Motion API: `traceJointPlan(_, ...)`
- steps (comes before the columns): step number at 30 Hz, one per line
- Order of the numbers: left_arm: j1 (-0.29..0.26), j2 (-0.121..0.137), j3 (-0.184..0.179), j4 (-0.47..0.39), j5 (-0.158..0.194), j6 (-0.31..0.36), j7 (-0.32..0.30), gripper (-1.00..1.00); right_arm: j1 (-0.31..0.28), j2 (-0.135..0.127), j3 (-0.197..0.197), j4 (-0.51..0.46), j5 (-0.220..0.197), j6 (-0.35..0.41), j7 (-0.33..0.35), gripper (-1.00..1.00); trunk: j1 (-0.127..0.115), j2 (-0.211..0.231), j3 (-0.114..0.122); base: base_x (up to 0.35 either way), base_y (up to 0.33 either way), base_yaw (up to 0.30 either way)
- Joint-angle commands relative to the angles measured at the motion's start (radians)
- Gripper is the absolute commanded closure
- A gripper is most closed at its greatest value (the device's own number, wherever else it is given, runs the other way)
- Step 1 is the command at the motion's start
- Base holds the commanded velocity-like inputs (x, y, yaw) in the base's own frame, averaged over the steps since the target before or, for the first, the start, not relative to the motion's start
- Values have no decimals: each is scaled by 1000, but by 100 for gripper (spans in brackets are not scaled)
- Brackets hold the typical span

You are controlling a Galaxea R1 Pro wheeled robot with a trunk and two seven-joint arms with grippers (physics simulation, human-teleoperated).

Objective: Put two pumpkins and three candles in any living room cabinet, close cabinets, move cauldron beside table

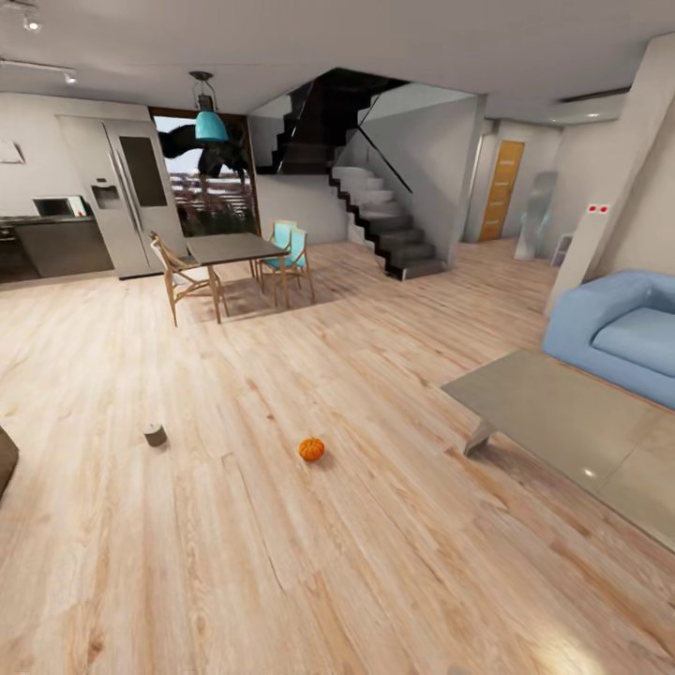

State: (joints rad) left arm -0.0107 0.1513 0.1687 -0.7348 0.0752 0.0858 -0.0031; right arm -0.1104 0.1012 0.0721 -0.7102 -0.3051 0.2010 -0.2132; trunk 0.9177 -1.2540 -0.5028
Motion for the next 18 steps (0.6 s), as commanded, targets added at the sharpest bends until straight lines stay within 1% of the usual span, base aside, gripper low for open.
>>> traceJointPlan(1,0,0,0,0,0,0,0,-100,0,0,0,0,0,0,0,-100,0,0,-1,0,28,240)
traceJointPlan(6,0,1,0,0,0,0,0,-100,0,0,0,0,0,0,0,-100,0,0,-5,0,84,240)
traceJointPlan(10,0,1,0,0,1,0,0,-100,0,0,0,0,0,0,0,-100,0,0,-9,31,204,240)
traceJointPlan(18,0,1,0,0,1,0,0,-100,0,0,0,0,0,0,0,-100,0,0,-16,186,252,240)
